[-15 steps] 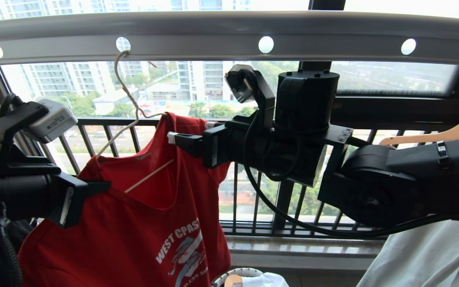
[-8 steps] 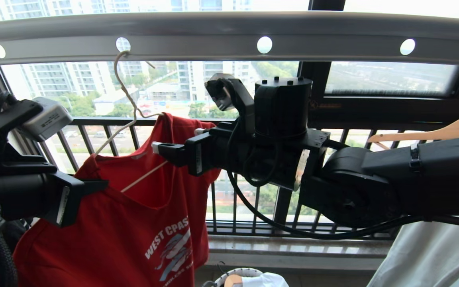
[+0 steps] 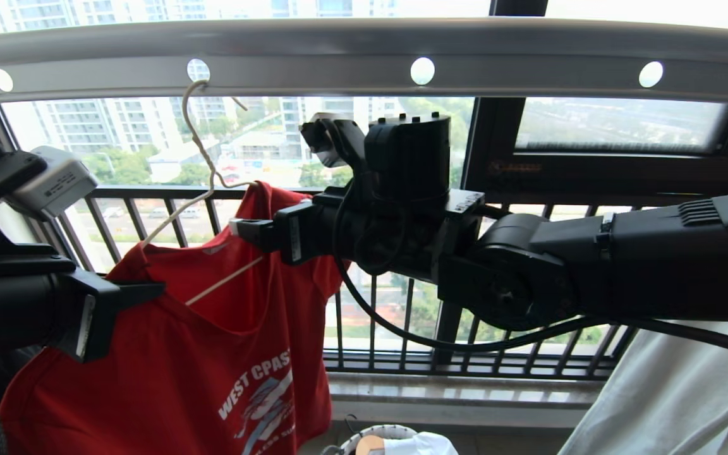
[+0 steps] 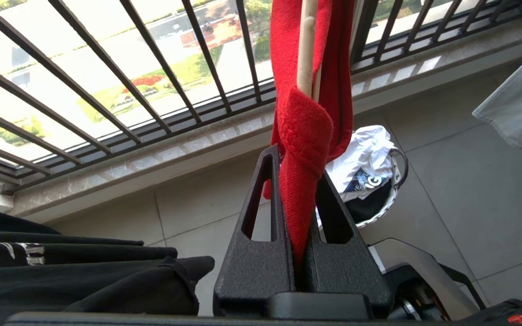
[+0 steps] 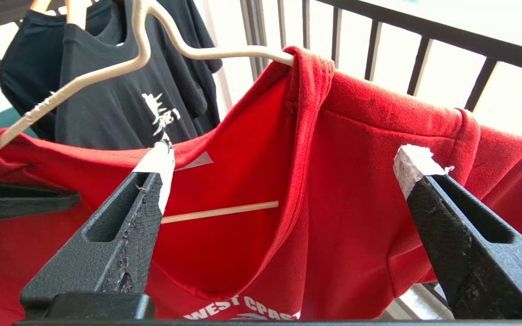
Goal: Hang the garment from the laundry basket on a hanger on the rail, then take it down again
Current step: Take the clothes off the clothes rack
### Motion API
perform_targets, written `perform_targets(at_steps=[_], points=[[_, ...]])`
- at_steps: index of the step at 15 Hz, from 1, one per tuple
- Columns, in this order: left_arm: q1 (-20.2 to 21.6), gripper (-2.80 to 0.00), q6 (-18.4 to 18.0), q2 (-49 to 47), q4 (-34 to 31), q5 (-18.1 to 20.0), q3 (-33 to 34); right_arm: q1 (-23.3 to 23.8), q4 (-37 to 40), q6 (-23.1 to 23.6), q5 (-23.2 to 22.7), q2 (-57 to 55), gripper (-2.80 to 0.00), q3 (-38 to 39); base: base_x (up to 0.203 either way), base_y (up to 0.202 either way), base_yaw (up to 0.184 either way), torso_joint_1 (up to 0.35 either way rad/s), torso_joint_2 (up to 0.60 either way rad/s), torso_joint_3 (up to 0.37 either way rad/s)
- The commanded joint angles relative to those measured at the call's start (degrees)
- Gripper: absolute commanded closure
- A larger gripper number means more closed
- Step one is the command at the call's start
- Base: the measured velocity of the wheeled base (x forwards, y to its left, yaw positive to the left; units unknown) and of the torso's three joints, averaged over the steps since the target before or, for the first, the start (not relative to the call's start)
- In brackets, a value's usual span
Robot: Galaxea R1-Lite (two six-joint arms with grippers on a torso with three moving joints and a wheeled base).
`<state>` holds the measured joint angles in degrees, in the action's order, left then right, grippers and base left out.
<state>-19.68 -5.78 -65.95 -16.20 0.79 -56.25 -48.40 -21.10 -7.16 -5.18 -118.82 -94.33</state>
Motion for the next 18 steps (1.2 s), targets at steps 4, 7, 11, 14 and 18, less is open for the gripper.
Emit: perform_targets(at_steps=[4,7,11,14,18], points=[[0.0,0.00,0.0,0.3,-0.1,0.0,0.0,0.0,-0.2,0.0,2.0,-2.4,-2.80,-1.1,0.000,0.000,0.000,0.000,0.00,0.000],[0.0,0.00,-0.1,0.2,-0.1,0.0,-0.1,0.0,-0.1,0.0,3.0,-2.4,-2.80,-0.9,0.000,0.000,0.000,0.000,0.00,0.000],[0.0,0.00,-0.1,0.2,-0.1,0.0,-0.1,-0.2,0.0,0.0,3.0,-3.0,-2.80,-2.1,0.000,0.000,0.000,0.000,0.00,0.000],[0.0,0.00,-0.1,0.3,-0.1,0.0,-0.2,-1.0,0.0,0.0,3.1,-4.2,0.00,-3.8,0.000,0.000,0.000,0.000,0.00,0.000],[0.1,0.00,-0.1,0.3,-0.1,-0.1,-0.3,-1.3,0.1,0.0,3.7,-5.2,0.00,-5.3,0.000,0.000,0.000,0.000,0.00,0.000]])
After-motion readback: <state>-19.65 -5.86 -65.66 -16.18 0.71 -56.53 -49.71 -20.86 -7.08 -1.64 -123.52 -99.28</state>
